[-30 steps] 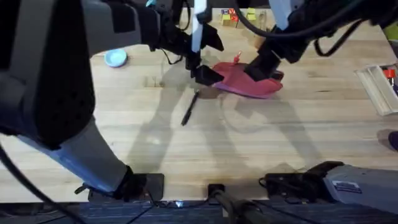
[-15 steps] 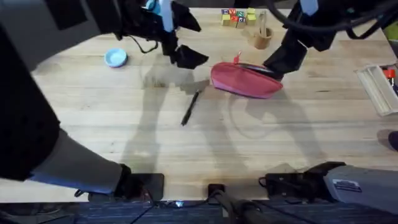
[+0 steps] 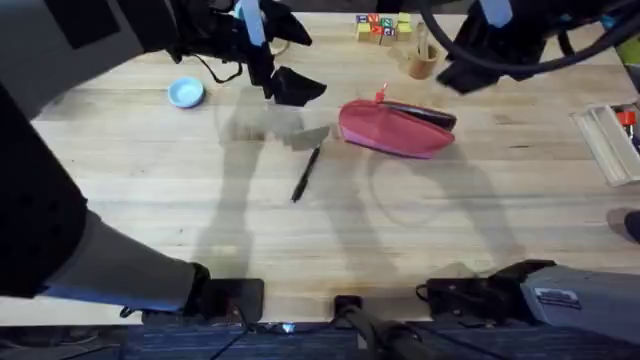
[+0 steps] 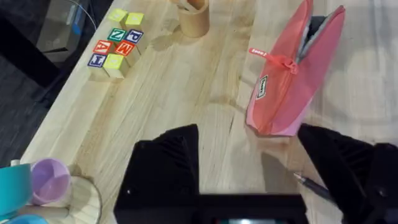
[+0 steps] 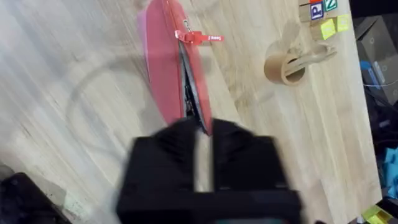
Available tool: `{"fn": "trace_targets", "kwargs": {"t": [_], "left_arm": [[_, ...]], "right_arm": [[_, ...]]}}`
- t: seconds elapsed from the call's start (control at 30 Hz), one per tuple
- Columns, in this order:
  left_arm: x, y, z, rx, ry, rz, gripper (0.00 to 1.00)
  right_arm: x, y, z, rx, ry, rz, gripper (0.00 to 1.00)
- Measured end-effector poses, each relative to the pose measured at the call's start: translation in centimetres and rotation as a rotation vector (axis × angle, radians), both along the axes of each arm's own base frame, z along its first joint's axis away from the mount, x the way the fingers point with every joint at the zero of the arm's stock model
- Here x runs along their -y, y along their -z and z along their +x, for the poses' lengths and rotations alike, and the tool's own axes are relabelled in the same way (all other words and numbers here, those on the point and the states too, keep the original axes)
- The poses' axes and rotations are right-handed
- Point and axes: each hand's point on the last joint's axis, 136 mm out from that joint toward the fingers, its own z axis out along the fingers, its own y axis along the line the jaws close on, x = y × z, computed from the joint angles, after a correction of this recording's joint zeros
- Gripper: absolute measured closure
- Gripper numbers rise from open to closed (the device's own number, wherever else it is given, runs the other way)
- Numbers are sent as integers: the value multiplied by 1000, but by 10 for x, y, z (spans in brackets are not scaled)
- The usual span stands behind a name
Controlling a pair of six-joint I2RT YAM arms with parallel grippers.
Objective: Unzip the bag, pick up the pens from the table one at a time and place them inside, then zip the bag closed.
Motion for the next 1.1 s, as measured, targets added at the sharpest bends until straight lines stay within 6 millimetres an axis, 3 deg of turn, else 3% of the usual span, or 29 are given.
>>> {"fn": "trace_targets", "kwargs": {"t": [0.03, 0.1, 1.1], "left_arm": [[0, 0, 0, 0, 0, 0, 8], [0, 0, 0, 0, 0, 0, 8], [0, 0, 0, 0, 0, 0, 7]], "right_arm": [[0, 0, 0, -1, 0, 0, 907], [0, 2, 1, -7, 0, -2, 966], [-20, 107, 22, -346, -44, -45, 970]]}}
